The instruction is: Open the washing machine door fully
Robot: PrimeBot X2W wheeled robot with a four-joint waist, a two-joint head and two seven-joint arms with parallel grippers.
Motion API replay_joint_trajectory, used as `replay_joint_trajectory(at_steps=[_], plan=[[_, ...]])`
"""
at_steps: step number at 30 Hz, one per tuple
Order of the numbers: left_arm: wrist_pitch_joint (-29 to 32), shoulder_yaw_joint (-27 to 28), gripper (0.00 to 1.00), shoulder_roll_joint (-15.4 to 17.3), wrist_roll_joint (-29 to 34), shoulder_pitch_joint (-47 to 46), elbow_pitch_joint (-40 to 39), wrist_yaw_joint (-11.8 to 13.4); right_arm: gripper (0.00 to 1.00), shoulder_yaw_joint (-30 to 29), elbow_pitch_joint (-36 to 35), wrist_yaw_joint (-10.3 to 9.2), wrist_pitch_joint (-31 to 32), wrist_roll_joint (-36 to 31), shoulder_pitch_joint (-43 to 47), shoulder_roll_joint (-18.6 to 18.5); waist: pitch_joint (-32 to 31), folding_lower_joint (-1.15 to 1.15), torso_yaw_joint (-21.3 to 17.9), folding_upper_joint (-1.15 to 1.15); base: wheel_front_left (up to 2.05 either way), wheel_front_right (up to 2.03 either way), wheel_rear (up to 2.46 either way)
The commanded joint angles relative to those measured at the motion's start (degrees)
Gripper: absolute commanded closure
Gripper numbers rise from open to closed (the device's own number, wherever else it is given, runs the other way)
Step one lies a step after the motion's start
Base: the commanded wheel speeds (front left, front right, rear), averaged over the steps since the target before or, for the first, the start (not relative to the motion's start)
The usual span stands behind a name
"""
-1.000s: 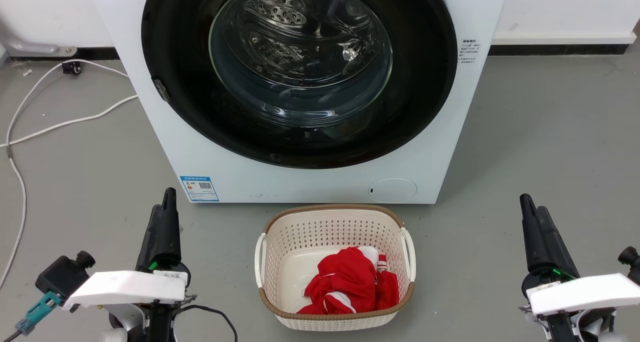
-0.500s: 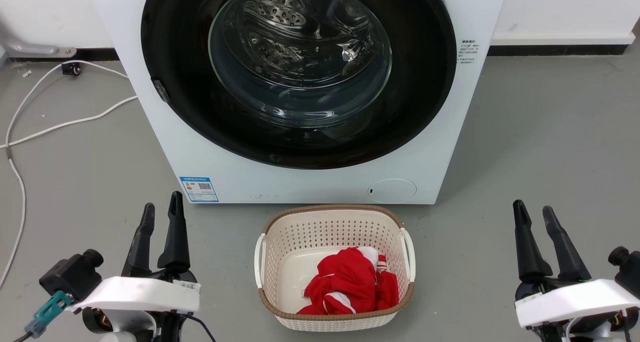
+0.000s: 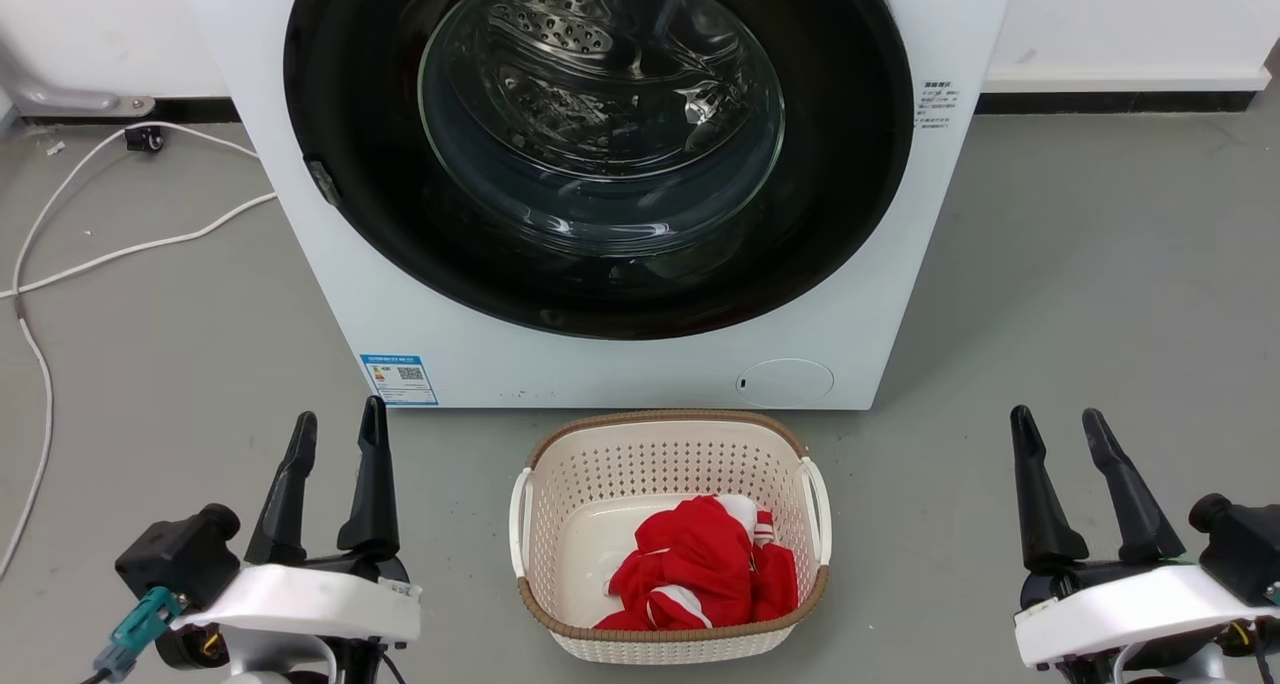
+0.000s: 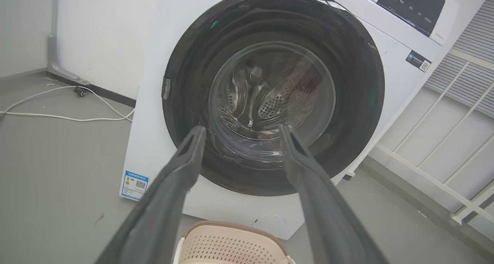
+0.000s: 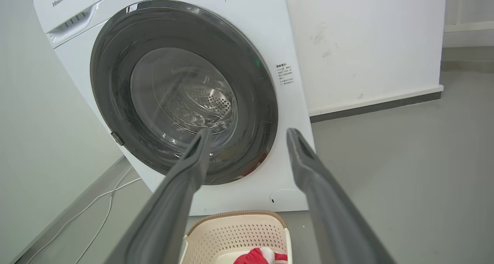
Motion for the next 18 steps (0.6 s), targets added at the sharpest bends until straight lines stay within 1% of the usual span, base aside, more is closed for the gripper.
replay_joint_trajectory(at_steps=[1, 8, 18], plan=[[-0.5, -0.1, 0.0, 0.3, 1.6, 0.1, -0.5, -0.1, 0.0, 0.1, -0.9, -0.01, -0.2, -1.5, 0.3, 0.1, 0.0, 0.0, 0.0, 0.0, 0.0, 0.0, 0.0], [-1.4, -0.6, 0.0, 0.3, 6.5, 0.6, -0.2, 0.0, 0.0, 0.1, -1.3, -0.02, 0.0, -5.8, 0.8, 0.1, -0.1, 0.0, -0.1, 0.0, 0.0, 0.0, 0.0], [-2.6, -1.0, 0.0, 0.5, 13.4, 1.0, -0.5, 1.5, 0.0, -0.2, -2.3, -0.02, 0.3, -11.9, 1.5, 0.2, -0.2, 0.0, -0.3, 0.0, 0.0, 0.0, 0.0]])
